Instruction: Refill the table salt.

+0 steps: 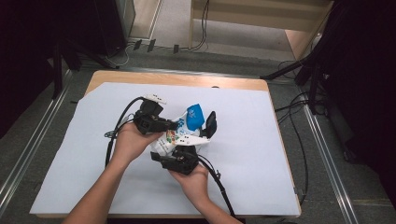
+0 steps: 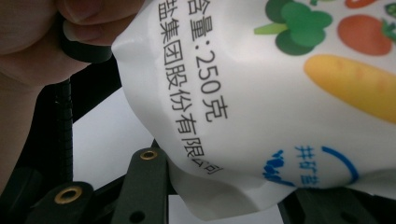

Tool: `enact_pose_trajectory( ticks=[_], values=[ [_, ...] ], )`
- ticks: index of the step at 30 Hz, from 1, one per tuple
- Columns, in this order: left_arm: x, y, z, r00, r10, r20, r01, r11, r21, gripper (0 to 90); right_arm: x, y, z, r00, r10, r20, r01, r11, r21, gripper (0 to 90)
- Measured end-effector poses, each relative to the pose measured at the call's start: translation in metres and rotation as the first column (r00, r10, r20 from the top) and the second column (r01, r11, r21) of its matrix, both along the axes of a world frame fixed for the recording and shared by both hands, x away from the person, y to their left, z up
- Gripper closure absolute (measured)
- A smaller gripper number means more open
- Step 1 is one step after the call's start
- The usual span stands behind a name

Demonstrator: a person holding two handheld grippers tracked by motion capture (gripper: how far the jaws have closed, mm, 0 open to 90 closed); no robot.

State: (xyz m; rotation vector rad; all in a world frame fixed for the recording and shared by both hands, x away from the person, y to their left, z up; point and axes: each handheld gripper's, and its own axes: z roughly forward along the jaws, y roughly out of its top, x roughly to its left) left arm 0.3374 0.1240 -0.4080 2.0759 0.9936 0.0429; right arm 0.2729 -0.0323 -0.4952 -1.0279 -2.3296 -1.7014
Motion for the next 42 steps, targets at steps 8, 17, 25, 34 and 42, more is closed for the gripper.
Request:
enact_pose_trajectory(
  ticks=[8, 17, 25, 34, 42],
  values=[
    [0.0002, 0.0007, -0.0004, 0.9999, 0.005, 0.011, -0.005, 1.0, -0.008, 86.0, 0.002, -0.0001, -0.0002, 0.9998, 0.002, -0.019, -0.001, 1.0, 0.025, 66.5],
    [-0.001, 0.0005, 0.0011, 0.9998, 0.015, 0.014, -0.015, 0.9999, -0.001, 86.6, 0.0028, 0.0005, 0.0004, 0.9996, 0.009, -0.026, -0.009, 1.0, 0.026, 66.6],
    [0.0002, 0.0005, 0.0026, 0.9995, 0.027, 0.017, -0.027, 0.9996, 0.009, 87.4, 0.004, 0.0018, 0.0026, 0.9995, 0.026, -0.02, -0.025, 1.0, 0.015, 62.7],
    [-0.0008, -0.0033, 0.006, 0.9991, 0.022, 0.035, -0.023, 0.9996, 0.019, 87.8, 0.0038, -0.0007, 0.0053, 0.9999, 0.013, -0.004, -0.013, 1.0, 0.003, 64.3],
    [0.0011, -0.006, 0.0043, 0.9991, 0.018, 0.038, -0.019, 0.9996, 0.023, 87.4, 0.0056, -0.0026, 0.0037, 0.9995, 0.013, -0.029, -0.012, 1.0, 0.016, 65.6]
  ],
)
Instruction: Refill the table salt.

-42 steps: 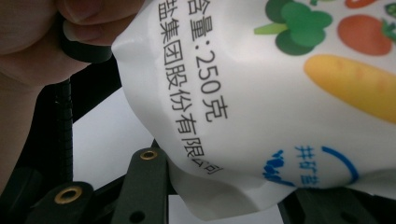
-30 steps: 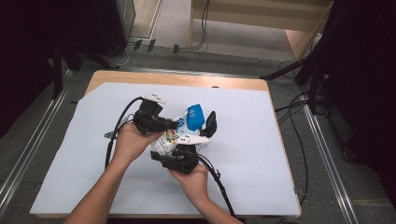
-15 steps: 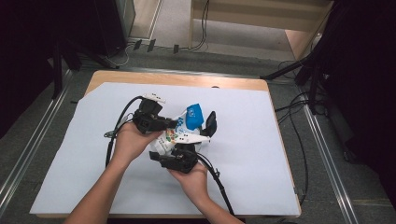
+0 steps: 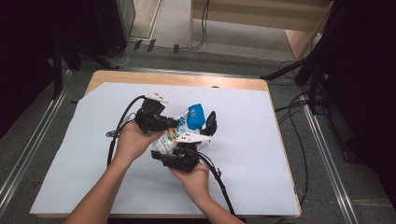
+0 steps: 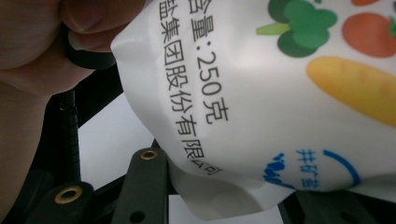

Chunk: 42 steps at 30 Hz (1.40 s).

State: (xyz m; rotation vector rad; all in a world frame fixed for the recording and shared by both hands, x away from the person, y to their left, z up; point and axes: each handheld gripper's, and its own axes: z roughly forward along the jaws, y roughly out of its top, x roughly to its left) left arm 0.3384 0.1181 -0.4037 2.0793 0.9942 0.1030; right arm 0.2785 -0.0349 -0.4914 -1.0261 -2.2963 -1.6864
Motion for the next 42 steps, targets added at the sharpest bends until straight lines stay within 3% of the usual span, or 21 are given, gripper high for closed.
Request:
enact_pose_trajectory(
  ticks=[15, 21, 24, 42],
  values=[
    [0.0012, 0.0, -0.0011, 1.0, 0.001, -0.008, -0.001, 1.0, 0.0, 87.0, 0.0014, -0.0003, -0.0012, 0.9999, 0.004, -0.014, -0.004, 1.0, 0.007, 66.2],
    [0.0015, 0.0002, -0.001, 0.9999, 0.008, -0.011, -0.008, 1.0, 0.004, 87.0, 0.0007, 0.001, -0.0009, 0.9999, 0.012, 0.0, -0.012, 1.0, 0.003, 61.6],
    [0.0009, -0.0005, -0.0009, 0.9999, 0.009, -0.009, -0.009, 1.0, -0.002, 86.9, 0.0011, 0.0005, -0.0007, 1.0, 0.007, 0.002, -0.007, 1.0, -0.001, 64.8],
    [-0.0004, -0.0016, -0.0005, 0.9999, 0.002, 0.013, -0.002, 0.9999, -0.011, 86.0, 0.0018, -0.0015, -0.0013, 0.9996, -0.001, -0.03, 0.003, 0.999, 0.047, 68.0]
  ],
)
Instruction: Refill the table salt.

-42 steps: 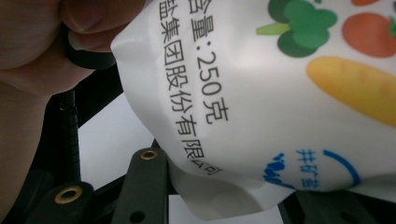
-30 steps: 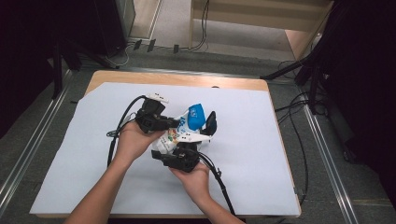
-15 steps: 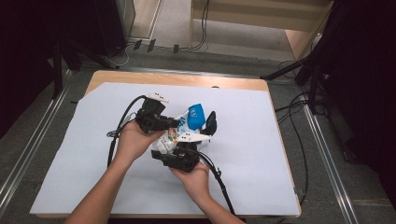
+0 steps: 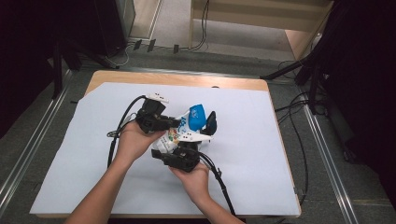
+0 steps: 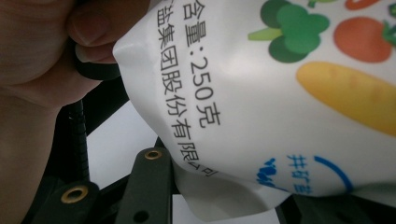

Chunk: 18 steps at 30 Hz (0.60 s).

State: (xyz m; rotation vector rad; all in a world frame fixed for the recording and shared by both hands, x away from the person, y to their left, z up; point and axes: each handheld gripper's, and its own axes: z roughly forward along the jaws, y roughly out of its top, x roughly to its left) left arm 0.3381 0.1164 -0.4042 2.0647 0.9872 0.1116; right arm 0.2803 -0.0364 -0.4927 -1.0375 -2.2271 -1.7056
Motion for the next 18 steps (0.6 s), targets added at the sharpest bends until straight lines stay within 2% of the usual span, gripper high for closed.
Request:
enact_pose_trajectory(
  ticks=[7, 18],
  values=[
    [-0.0004, -0.0006, -0.0002, 0.9999, 0.003, 0.014, -0.003, 1.0, -0.001, 85.9, 0.0011, -0.0004, 0.0001, 0.9999, 0.007, -0.009, -0.007, 1.0, 0.004, 68.1],
    [-0.0001, 0.0001, -0.0002, 0.9999, 0.007, 0.014, -0.007, 1.0, -0.002, 85.9, 0.002, 0.0002, 0.0005, 0.9998, 0.012, -0.019, -0.012, 1.0, 0.003, 67.9]
  ],
)
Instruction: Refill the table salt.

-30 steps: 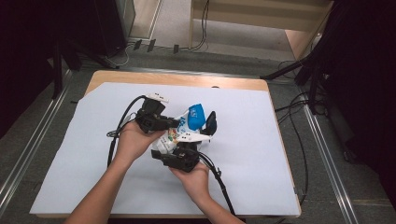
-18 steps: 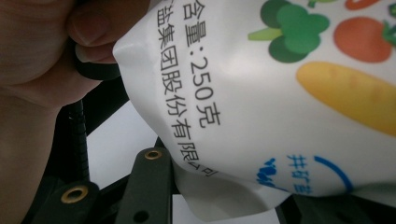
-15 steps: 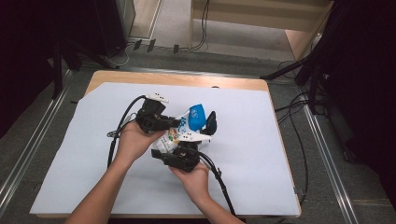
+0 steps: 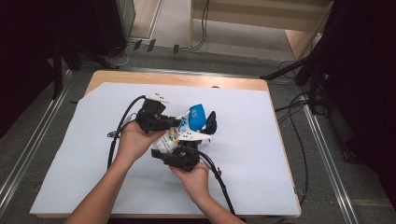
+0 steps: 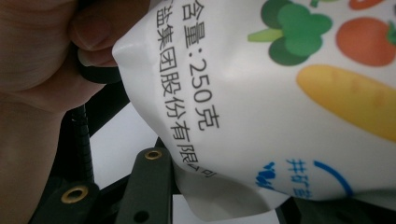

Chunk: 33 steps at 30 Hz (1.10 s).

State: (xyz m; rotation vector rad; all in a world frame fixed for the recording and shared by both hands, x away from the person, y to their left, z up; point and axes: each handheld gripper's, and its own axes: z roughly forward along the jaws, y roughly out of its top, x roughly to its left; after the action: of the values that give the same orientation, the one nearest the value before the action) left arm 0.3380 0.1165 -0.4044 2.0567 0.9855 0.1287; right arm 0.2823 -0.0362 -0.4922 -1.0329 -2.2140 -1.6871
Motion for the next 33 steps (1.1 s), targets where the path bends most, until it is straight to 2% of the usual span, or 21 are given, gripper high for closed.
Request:
enact_pose_trajectory(
  ticks=[5, 11, 21, 33],
  values=[
    [0.0006, 0.0011, 0.0001, 1.0, 0.004, -0.001, -0.004, 1.0, -0.002, 87.1, -0.0006, 0.0017, 0.001, 0.9999, 0.007, 0.011, -0.007, 1.0, -0.011, 64.7],
    [0.001, 0.0031, 0.0007, 0.9999, 0.013, 0.004, -0.013, 0.9999, -0.006, 87.5, -0.003, 0.0046, 0.0046, 0.9988, -0.002, 0.049, 0.004, 0.999, -0.047, 64.1],
    [0.0008, 0.005, -0.0018, 0.9996, 0.016, 0.025, -0.016, 0.9997, -0.019, 87.4, -0.0012, 0.0055, 0.0038, 0.999, -0.011, 0.044, 0.013, 0.999, -0.048, 66.0],
    [-0.0001, 0.0073, -0.0018, 0.9994, 0.022, 0.025, -0.021, 0.9993, -0.029, 86.9, -0.002, 0.0077, 0.0046, 0.9985, -0.014, 0.054, 0.017, 0.998, -0.055, 66.4]
  ],
)
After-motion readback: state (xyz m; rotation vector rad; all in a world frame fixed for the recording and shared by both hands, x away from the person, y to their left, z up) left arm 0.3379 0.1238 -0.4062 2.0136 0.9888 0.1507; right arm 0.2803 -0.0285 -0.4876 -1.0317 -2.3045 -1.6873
